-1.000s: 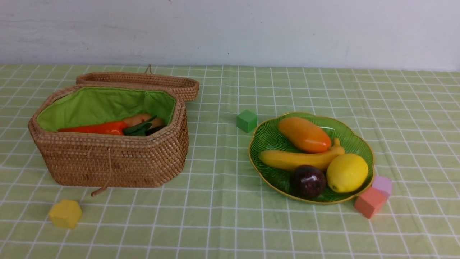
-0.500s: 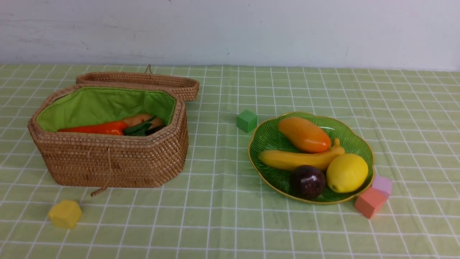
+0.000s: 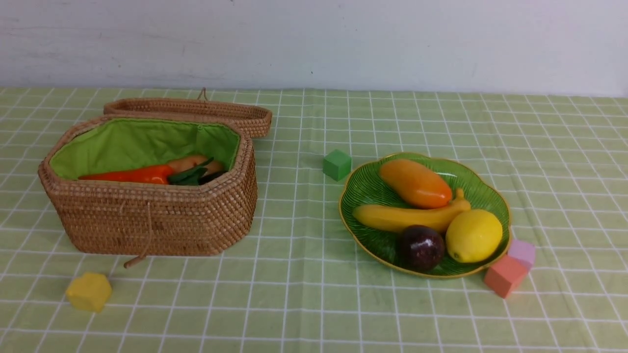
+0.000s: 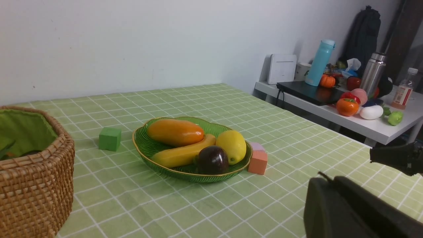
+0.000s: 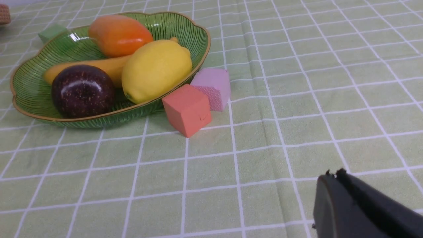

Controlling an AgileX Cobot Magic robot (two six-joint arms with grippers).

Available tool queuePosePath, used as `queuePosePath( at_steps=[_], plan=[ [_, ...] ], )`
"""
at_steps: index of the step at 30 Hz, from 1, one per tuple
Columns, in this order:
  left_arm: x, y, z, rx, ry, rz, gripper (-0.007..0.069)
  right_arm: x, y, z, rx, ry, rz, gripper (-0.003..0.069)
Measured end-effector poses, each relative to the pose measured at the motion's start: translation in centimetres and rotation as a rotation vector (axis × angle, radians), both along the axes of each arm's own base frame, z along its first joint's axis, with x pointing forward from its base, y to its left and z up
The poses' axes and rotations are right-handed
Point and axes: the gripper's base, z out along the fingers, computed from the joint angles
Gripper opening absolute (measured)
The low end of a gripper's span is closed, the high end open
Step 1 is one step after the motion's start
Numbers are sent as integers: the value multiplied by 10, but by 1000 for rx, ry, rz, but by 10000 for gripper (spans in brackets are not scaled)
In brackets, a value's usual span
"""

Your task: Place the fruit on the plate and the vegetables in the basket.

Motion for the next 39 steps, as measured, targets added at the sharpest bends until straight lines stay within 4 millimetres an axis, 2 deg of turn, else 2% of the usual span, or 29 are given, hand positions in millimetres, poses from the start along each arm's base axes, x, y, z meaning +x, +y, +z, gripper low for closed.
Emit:
queuePosePath(
  at_steps=[6,12,17,22,25,30,39],
  plan=[
    [1,2,3,-25,-26,38,17,0,0,0,0,0,0,-1],
    [12,8,-9,41,-36,310,7,0,0,0,1,0,0,2],
    [25,17,-36,89,19,564,-13,0,0,0,1,-1,0,6],
    [33,24,-68,88,121,707,-13,0,0,0,1,-1,-1,11],
    [35,25,-85,72,195,729,-13,0,0,0,1,-1,-1,13],
    [32,25,-101,70,357,730,-13,0,0,0,2,-1,-1,13],
    [32,25,-102,67,375,735,-13,0,0,0,3,-1,-1,20]
  ],
)
